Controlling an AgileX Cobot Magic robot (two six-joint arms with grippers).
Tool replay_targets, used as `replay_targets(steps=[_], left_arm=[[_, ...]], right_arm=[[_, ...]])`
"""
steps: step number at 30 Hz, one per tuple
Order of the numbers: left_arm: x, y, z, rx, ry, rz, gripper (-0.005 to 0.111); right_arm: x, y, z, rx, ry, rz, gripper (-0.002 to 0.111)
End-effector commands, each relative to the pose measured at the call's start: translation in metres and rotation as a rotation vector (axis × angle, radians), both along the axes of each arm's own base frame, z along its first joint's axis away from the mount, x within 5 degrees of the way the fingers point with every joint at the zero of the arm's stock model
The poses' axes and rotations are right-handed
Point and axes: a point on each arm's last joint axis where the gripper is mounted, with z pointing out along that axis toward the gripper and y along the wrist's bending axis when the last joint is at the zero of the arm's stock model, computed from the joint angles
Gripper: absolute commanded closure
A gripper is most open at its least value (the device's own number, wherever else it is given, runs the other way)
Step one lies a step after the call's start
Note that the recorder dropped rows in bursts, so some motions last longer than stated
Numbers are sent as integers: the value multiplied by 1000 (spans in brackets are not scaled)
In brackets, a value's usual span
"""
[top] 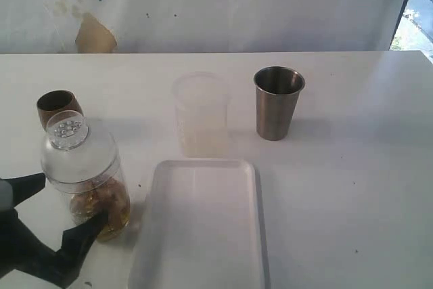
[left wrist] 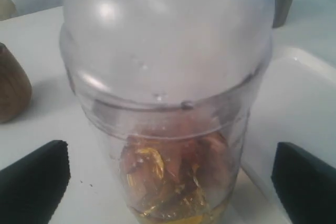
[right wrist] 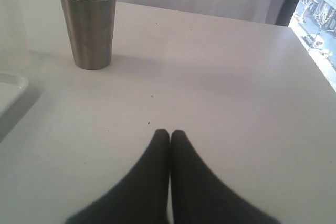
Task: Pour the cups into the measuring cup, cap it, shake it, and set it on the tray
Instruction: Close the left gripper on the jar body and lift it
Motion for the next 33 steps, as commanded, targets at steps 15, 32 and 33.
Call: replay_targets(steps=[15,32,33], left_arm=[[42,-30,-23,-16,-57,32,2],[43,-29,-23,-30,-68,46,2],[43,-30,-23,-30,-68,43,2]], right_arm=[[0,0,-1,1,-2,-6,108],[0,0,-1,1,-2,-6,108],[0,0,-1,1,-2,-6,108]])
